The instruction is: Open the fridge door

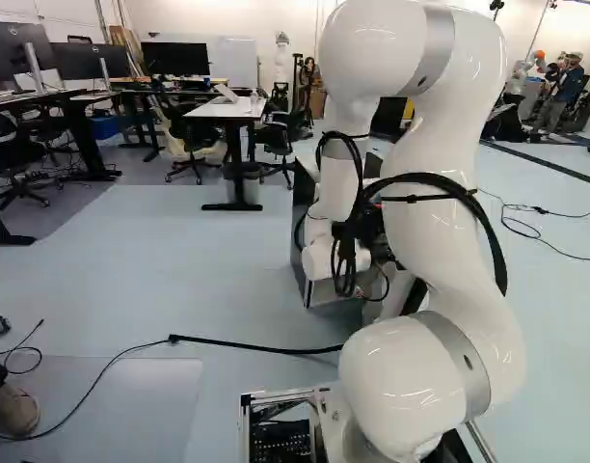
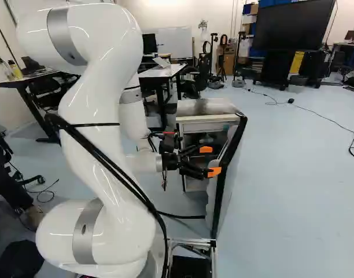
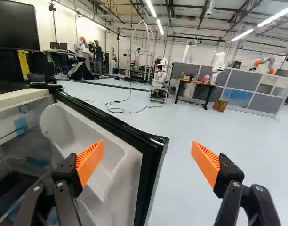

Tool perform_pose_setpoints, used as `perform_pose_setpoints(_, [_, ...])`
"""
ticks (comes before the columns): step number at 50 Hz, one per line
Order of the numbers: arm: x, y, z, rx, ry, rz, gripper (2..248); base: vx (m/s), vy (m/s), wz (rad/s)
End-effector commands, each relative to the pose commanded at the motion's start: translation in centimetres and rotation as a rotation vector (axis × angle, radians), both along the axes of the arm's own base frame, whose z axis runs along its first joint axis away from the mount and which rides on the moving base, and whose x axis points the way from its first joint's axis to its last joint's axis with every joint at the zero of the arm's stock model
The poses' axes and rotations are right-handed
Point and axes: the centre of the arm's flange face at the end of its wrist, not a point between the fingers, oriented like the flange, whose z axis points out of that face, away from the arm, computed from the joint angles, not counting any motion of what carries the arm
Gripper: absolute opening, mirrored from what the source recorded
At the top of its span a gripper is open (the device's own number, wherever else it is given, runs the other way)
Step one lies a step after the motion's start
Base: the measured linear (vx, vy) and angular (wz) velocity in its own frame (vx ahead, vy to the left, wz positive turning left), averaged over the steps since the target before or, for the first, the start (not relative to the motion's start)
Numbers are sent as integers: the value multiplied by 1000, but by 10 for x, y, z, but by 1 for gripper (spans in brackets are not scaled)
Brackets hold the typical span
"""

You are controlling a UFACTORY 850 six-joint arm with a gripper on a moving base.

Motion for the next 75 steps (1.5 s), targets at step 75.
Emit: perform_pose_setpoints(75, [101, -156, -5, 80, -255, -465, 247, 0, 0, 0])
